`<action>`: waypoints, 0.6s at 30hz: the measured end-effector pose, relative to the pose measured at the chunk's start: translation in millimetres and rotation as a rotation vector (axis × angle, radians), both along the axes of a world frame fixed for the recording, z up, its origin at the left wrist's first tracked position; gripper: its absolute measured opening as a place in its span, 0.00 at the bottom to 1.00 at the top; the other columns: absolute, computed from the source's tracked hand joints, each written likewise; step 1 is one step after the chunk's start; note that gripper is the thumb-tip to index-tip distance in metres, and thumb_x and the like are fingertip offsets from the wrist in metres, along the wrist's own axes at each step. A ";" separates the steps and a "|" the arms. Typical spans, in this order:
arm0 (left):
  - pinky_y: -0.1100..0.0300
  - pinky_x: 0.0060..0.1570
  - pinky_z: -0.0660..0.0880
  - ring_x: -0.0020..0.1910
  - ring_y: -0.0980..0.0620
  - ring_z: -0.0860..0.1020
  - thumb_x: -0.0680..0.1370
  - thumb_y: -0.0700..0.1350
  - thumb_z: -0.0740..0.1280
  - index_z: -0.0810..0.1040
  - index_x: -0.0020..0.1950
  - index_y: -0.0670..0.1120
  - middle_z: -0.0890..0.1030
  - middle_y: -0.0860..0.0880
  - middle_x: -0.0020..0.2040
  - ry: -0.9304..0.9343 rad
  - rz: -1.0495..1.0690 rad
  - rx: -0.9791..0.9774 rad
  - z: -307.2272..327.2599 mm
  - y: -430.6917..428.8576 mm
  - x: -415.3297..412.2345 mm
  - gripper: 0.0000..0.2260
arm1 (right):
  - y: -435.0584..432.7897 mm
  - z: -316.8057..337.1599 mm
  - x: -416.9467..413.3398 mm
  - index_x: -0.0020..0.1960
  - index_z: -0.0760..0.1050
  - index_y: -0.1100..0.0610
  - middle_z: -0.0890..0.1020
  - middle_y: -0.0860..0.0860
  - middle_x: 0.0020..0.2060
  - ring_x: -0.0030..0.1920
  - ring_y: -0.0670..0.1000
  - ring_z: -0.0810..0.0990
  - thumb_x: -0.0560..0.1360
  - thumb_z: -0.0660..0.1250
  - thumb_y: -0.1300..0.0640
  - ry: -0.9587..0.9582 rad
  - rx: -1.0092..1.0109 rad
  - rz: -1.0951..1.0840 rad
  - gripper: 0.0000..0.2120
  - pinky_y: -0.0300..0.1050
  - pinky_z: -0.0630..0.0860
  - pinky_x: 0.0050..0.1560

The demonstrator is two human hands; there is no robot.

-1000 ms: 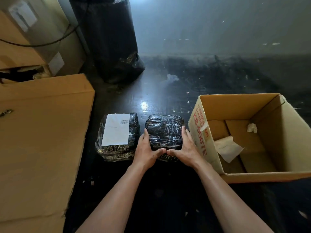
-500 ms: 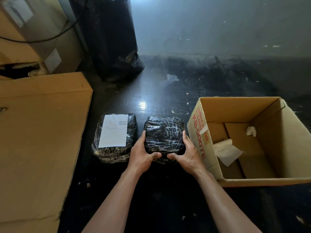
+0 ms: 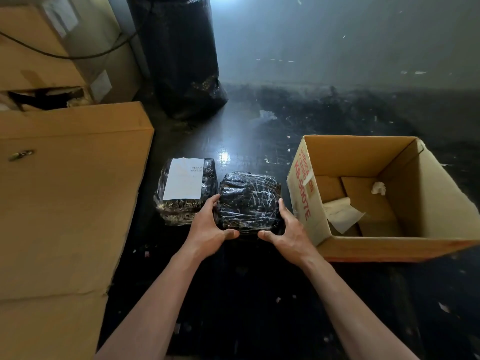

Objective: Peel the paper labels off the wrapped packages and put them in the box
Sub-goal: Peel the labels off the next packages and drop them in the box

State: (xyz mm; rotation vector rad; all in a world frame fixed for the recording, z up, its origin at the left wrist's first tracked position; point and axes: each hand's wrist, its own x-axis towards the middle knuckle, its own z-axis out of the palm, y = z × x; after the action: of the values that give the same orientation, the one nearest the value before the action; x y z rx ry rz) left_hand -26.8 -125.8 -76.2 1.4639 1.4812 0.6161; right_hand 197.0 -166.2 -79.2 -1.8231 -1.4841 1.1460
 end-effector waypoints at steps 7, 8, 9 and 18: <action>0.54 0.74 0.63 0.72 0.53 0.66 0.62 0.46 0.85 0.53 0.82 0.53 0.67 0.52 0.71 0.027 -0.063 -0.034 -11.7 -38.1 -15.2 0.57 | -42.4 -4.1 -6.2 0.82 0.47 0.50 0.60 0.49 0.79 0.78 0.48 0.59 0.69 0.80 0.48 -0.015 -0.008 0.011 0.55 0.39 0.56 0.72; 0.52 0.74 0.64 0.72 0.53 0.67 0.61 0.47 0.85 0.53 0.82 0.54 0.67 0.54 0.71 0.029 -0.066 -0.040 -16.4 -42.6 -17.6 0.58 | -47.2 -5.4 -6.7 0.82 0.47 0.49 0.61 0.48 0.79 0.78 0.48 0.60 0.68 0.80 0.48 -0.010 -0.015 0.009 0.55 0.40 0.56 0.73; 0.51 0.74 0.66 0.71 0.52 0.69 0.60 0.49 0.85 0.53 0.82 0.56 0.68 0.54 0.70 0.022 -0.076 -0.041 -19.0 -47.2 -19.4 0.59 | -52.3 -7.4 -7.0 0.82 0.47 0.49 0.63 0.48 0.78 0.77 0.48 0.61 0.67 0.81 0.47 -0.008 -0.026 0.006 0.56 0.41 0.57 0.73; 0.65 0.64 0.67 0.63 0.55 0.73 0.62 0.43 0.85 0.55 0.82 0.55 0.70 0.52 0.63 0.045 -0.080 -0.058 -44.7 -93.4 -21.4 0.56 | -99.6 -31.4 -13.2 0.82 0.48 0.51 0.67 0.49 0.77 0.76 0.48 0.63 0.65 0.82 0.45 -0.062 -0.078 0.008 0.58 0.45 0.62 0.76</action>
State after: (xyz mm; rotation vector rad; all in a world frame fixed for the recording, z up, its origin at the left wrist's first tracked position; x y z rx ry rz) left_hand -48.1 -219.1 -120.9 1.4933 1.4558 0.4906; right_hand 183.8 -265.8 -110.6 -1.9233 -1.5015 1.1759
